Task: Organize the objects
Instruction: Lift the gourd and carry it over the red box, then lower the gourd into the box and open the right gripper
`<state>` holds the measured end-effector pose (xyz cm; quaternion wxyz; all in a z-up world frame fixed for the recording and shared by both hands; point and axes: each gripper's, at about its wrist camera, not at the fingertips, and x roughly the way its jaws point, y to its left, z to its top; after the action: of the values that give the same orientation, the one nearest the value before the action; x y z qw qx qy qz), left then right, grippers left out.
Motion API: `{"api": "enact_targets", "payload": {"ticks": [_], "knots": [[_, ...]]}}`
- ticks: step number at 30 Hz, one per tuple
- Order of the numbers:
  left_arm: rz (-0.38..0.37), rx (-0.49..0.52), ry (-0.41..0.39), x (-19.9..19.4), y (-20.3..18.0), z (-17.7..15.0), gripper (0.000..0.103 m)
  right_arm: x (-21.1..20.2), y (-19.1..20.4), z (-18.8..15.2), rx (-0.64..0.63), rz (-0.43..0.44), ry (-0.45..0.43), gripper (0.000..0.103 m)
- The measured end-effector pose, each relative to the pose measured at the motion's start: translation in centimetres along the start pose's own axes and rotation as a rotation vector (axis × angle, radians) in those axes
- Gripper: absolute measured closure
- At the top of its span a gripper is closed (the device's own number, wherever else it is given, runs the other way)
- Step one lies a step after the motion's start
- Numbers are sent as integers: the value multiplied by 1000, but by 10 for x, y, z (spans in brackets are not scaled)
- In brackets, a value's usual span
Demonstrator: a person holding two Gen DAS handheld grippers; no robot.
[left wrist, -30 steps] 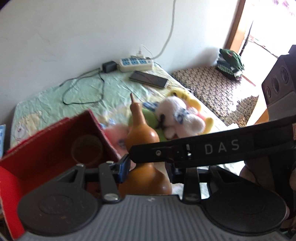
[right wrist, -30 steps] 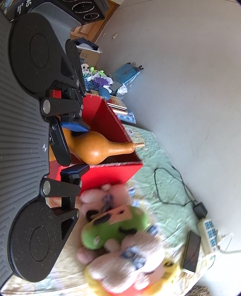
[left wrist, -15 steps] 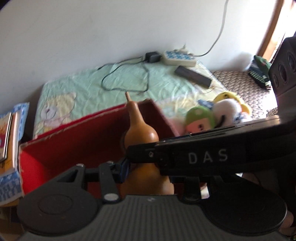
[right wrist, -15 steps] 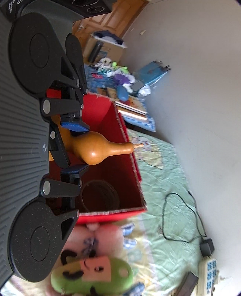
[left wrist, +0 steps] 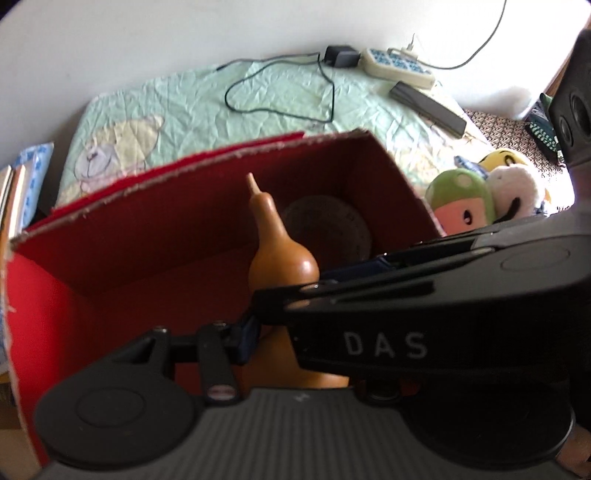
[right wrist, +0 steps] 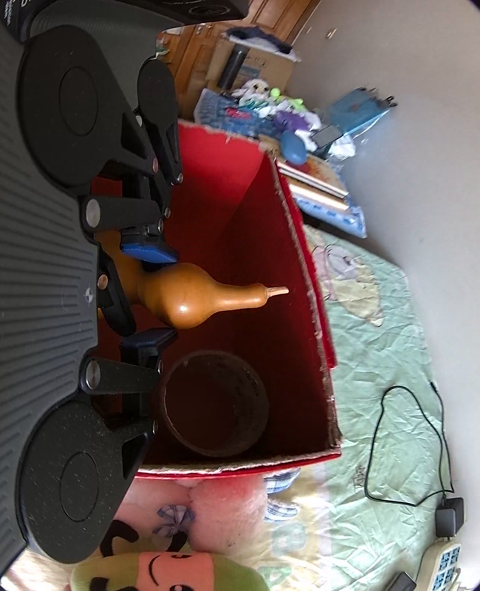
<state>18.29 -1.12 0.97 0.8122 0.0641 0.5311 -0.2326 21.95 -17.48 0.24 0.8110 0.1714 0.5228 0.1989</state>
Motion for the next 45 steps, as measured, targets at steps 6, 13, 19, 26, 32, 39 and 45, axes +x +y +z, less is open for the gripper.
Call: {"api": "enact_targets", "payload": {"ticks": [6,13,19,26,32,39,45], "knots": [[-8,-36,52,17,11,3,66,18,-2,7,-9,-26,56,61],[10,-72,81,30,23,3,61,34,-1,12,-13,-48,88,61],[19,-101,110,38,32,1,59,48,-1,12,-16,-78,99,60],[11,-115,120,39,35,1,58,49,-1,12,-12,-98,90,61],[9,-123,124,38,38,0,54,51,0,12,-19,-108,81,62],[30,-118,111,36,37,0,51,50,-1,11,-24,-100,69,62],[37,-114,91,35,35,2,40,48,-1,10,-20,-92,50,62]]}}
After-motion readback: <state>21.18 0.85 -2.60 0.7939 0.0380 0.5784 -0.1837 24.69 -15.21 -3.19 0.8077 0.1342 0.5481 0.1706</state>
